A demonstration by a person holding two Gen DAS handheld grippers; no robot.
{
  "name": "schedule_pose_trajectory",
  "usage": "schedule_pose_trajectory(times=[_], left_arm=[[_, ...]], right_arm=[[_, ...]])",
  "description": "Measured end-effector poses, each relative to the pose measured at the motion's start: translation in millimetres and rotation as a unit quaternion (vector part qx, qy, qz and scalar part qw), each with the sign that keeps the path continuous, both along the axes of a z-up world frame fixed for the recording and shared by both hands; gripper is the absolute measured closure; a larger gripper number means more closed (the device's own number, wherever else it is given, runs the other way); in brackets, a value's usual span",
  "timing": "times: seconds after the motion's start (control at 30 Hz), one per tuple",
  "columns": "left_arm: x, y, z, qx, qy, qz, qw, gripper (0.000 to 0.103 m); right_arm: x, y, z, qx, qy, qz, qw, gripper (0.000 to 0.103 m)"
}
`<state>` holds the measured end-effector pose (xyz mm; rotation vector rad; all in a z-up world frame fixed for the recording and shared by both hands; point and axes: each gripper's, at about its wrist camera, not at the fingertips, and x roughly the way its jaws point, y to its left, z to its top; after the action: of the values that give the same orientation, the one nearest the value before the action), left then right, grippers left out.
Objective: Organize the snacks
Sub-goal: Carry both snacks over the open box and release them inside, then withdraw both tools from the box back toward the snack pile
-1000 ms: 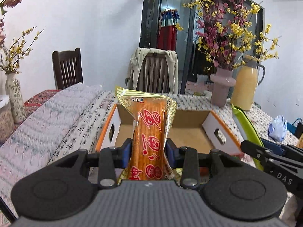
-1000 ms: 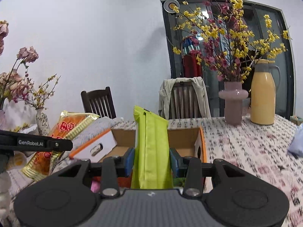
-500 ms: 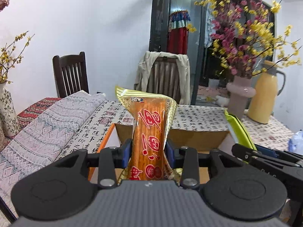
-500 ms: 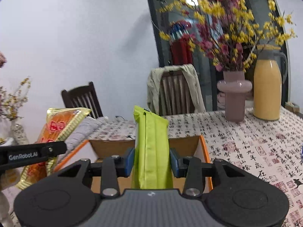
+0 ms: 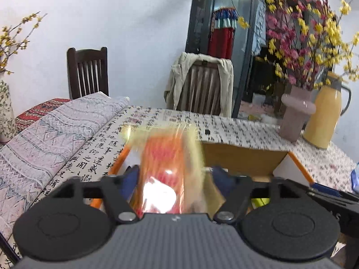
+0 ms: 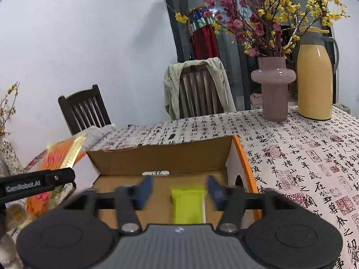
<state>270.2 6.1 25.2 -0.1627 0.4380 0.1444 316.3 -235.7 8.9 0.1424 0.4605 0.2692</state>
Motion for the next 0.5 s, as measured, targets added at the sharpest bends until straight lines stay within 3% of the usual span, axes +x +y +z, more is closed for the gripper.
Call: schedule_pose_trajectory(times=[0.03, 0.07, 0.2, 0.5], left_arm=[[-2.3, 0.9, 1.6, -0.002, -0.006, 0.006, 1.0000, 0.012], [-4.8, 1.8, 3.2, -0.003, -0.013, 0.012, 0.9998, 0.002], [-12.6, 5.0, 15.8, -0.014, -0.033, 0.028, 0.9990, 0.000], [-39.0, 0.8, 51.2, -0.018, -0.057, 0.027, 0.9978, 0.000]], right_arm=[[-3.7, -1.0, 1.4, 0.000, -0.008, -0.005, 1.000, 0.018], [-5.9, -2.2, 2.7, 0.002, -0.015, -0.010, 1.000, 0.014], [-13.0, -8.1, 10.3, 0.019, -0.035, -0.015, 0.999, 0.000], [-38.3, -10.4, 46.0, 0.023, -0.084, -0.007, 0.996, 0.000]])
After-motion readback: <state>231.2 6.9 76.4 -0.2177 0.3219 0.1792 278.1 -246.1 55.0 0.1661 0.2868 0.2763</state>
